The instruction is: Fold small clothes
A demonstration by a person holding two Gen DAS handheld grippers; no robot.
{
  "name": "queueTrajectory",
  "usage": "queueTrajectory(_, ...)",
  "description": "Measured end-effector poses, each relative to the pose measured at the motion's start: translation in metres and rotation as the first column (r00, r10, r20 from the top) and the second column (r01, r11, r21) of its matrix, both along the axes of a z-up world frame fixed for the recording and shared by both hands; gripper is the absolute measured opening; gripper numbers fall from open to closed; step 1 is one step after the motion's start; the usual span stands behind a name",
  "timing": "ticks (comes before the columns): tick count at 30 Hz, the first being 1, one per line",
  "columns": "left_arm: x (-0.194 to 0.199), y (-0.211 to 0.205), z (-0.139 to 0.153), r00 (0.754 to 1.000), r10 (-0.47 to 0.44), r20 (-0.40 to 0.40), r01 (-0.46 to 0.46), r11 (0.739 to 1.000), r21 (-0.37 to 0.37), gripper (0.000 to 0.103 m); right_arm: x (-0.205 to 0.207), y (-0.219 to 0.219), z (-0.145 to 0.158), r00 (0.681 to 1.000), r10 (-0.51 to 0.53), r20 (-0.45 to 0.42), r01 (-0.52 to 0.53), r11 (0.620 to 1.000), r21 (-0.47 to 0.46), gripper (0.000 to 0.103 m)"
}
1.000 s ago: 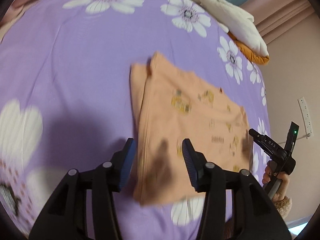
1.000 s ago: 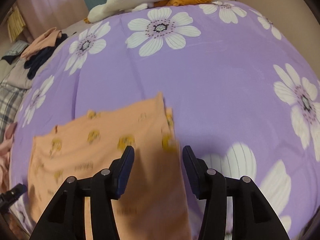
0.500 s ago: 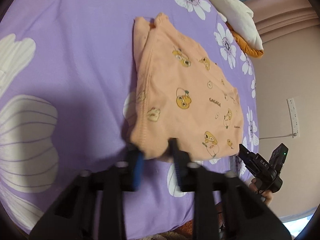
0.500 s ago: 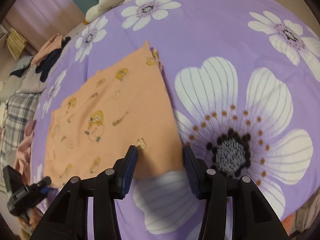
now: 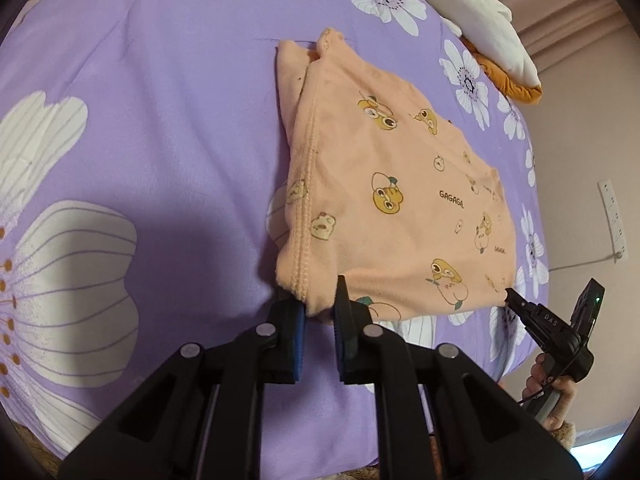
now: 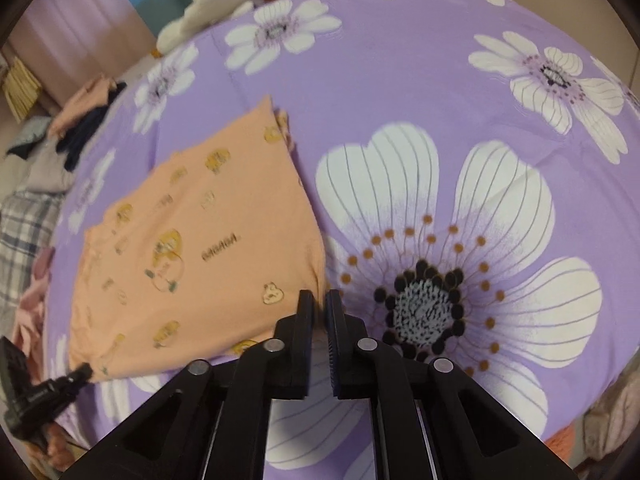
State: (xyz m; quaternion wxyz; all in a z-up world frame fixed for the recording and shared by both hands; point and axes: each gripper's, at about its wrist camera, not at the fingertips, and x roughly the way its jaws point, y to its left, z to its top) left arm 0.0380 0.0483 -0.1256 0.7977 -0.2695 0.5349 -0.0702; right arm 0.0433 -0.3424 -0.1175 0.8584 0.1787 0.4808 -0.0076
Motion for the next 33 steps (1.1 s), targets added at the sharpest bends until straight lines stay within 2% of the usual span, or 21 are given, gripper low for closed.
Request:
queueTrajectory(1, -0.001, 0.000, 0.003, 1.000, -0.004, 0.000, 0.004, 1.000, 0.013, 0.015, -0.002, -0.002, 0.001, 1.000, -0.006, 0.005, 0.006, 1.000, 0.018, 0.011)
queueTrajectory(3, -0.003, 0.000, 0.009, 1.000, -0.006, 0.012, 0.006, 1.000, 0.026, 0.016, -0.010, -0.010, 0.005, 1.000, -0.026, 0.012, 0.025, 0.996, 0.089, 0.031)
queueTrajectory(4, -0.004, 0.001, 0.013, 1.000, -0.005, 0.022, 0.005, 0.999, 0.039, 0.018, -0.014, -0.014, 0.006, 0.999, -0.043, 0.012, 0.042, 0.992, 0.115, 0.061)
queueTrajectory(5, -0.005, 0.001, 0.016, 0.999, -0.003, 0.032, 0.001, 0.998, 0.055, 0.023, -0.020, -0.017, 0.006, 0.998, -0.067, 0.019, 0.064, 0.988, 0.143, 0.076)
queueTrajectory(8, -0.007, 0.006, 0.025, 0.998, 0.012, 0.060, -0.018, 0.996, 0.087, 0.031, -0.034, -0.018, -0.007, 0.999, -0.051, 0.008, 0.047, 0.963, 0.264, 0.076)
queueTrajectory(11, -0.006, 0.009, 0.031, 0.997, 0.022, 0.074, -0.028, 0.997, 0.079, 0.033, -0.034, -0.014, -0.016, 0.997, -0.072, 0.024, 0.061, 0.951, 0.304, 0.076)
queueTrajectory(18, -0.005, 0.002, 0.038, 0.997, 0.012, 0.082, -0.018, 0.997, 0.070, 0.039, 0.013, -0.001, -0.020, 0.995, -0.040, 0.091, 0.000, 0.915, 0.403, 0.075)
queueTrajectory(21, -0.003, -0.001, 0.037, 0.998, 0.007, 0.070, -0.012, 0.997, 0.079, 0.040, 0.032, 0.004, -0.024, 0.992, -0.066, 0.111, 0.011, 0.902, 0.431, 0.065)
queueTrajectory(24, -0.001, -0.004, 0.037, 0.998, 0.003, 0.064, -0.008, 0.996, 0.088, 0.039, 0.046, 0.013, -0.021, 0.991, -0.065, 0.121, 0.004, 0.896, 0.444, 0.049)
queueTrajectory(25, -0.001, -0.004, 0.037, 0.998, 0.003, 0.063, -0.009, 0.996, 0.089, 0.040, 0.048, 0.016, -0.021, 0.992, -0.065, 0.112, 0.011, 0.904, 0.428, 0.037)
queueTrajectory(26, -0.001, -0.003, 0.037, 0.998, 0.005, 0.064, -0.010, 0.996, 0.089, 0.040, 0.050, 0.019, -0.019, 0.992, -0.072, 0.109, 0.022, 0.916, 0.400, 0.022)
queueTrajectory(27, 0.000, -0.003, 0.037, 0.998, 0.006, 0.063, -0.012, 0.996, 0.088, 0.040, 0.047, 0.019, -0.015, 0.990, -0.081, 0.117, 0.032, 0.929, 0.368, 0.017)
queueTrajectory(33, 0.001, 0.002, 0.035, 0.998, 0.018, 0.052, -0.023, 0.996, 0.089, 0.040, 0.034, 0.008, 0.009, 0.975, -0.129, 0.182, 0.046, 0.915, 0.401, 0.011)
